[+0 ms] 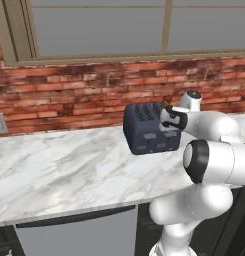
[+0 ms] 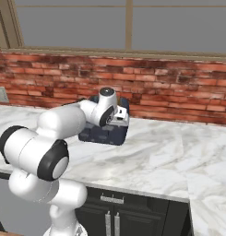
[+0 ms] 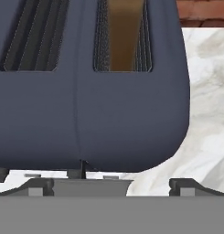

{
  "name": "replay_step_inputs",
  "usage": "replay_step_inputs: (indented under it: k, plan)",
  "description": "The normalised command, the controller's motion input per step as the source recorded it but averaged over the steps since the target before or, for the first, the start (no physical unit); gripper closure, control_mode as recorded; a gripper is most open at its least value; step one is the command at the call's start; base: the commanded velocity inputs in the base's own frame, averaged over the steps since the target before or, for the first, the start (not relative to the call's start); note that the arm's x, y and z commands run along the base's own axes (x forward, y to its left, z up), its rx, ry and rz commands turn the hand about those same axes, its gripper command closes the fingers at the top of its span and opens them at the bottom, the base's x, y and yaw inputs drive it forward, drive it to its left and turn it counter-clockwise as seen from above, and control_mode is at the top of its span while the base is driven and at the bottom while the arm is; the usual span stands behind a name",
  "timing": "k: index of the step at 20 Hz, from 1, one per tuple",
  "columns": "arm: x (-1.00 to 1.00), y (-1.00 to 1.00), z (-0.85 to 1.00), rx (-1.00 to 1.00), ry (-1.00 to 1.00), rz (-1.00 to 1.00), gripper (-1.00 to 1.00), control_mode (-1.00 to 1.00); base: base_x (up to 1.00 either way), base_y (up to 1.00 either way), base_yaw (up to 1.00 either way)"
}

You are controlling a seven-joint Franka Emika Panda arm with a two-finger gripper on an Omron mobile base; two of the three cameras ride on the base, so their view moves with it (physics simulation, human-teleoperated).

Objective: Start the toaster. Once the lever pops up, take the bread to the plate on the dining counter.

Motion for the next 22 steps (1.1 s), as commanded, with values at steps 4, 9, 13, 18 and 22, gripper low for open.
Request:
replay_step_inputs:
  k: [4,9,13,18,22]
  plan:
    - [-0.01,0.00,-0.11,0.00,0.00,0.00,-1.00,-1.00,0.00,0.00,0.00]
    - [-0.04,0.00,-0.13,0.00,-0.01,0.00,-1.00,-1.00,0.00,0.00,0.00]
    - [-0.03,0.00,-0.14,0.00,-0.01,0.00,-1.00,-1.00,0.00,0.00,0.00]
    - [0.00,0.00,-0.12,0.00,-0.01,0.00,-1.00,-1.00,0.00,0.00,0.00]
    - [0.00,0.00,-0.11,0.00,-0.01,0.00,-1.00,-1.00,0.00,0.00,0.00]
